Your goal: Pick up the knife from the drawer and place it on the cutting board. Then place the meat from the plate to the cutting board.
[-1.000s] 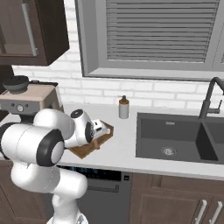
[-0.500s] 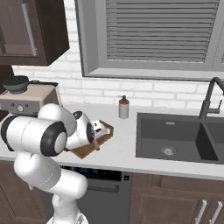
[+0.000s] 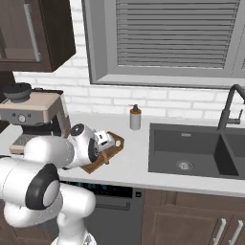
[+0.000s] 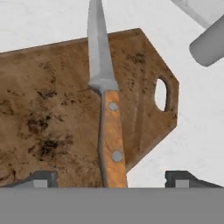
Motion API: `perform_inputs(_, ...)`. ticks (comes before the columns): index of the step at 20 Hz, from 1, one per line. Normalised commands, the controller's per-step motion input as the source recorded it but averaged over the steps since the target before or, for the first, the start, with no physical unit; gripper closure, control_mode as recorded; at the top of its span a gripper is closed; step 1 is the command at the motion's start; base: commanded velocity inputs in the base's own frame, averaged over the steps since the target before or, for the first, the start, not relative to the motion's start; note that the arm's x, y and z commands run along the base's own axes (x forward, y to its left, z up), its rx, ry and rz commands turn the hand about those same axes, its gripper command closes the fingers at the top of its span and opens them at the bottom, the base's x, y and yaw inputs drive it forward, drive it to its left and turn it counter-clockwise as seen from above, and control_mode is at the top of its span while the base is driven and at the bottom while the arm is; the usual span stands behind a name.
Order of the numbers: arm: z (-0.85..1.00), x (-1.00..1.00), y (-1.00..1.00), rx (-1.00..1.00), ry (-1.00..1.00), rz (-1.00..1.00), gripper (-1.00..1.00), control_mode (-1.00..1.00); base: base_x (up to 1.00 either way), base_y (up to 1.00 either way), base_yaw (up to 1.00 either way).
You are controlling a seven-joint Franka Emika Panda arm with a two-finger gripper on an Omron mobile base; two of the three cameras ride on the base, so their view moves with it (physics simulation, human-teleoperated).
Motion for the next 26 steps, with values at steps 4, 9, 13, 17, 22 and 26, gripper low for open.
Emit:
perform_inputs(4,0.76,-0.87,0.00,0.07,-0.21,0.00,-1.00,-1.00,0.00,0.00,0.00)
perform_inputs(9,0.97,-0.43,-0.03,0.12,-0.06,0.00,-1.00,-1.00,0.00,0.00,0.00)
perform_inputs(13,0.71,-0.47,0.00,0.10,0.00,0.00,-1.00,-1.00,0.00,0.00,0.00)
perform_inputs(17,0.64,-0.44,0.00,0.05,-0.01,0.00,-1.00,-1.00,0.00,0.00,0.00)
perform_inputs(22,0.22,-0.77,0.00,0.01,-0.09,0.00,-1.00,-1.00,0.00,0.00,0.00)
perform_inputs(26,0.14,-0.88,0.00,0.00,-0.17,0.00,-1.00,-1.00,0.00,0.00,0.00)
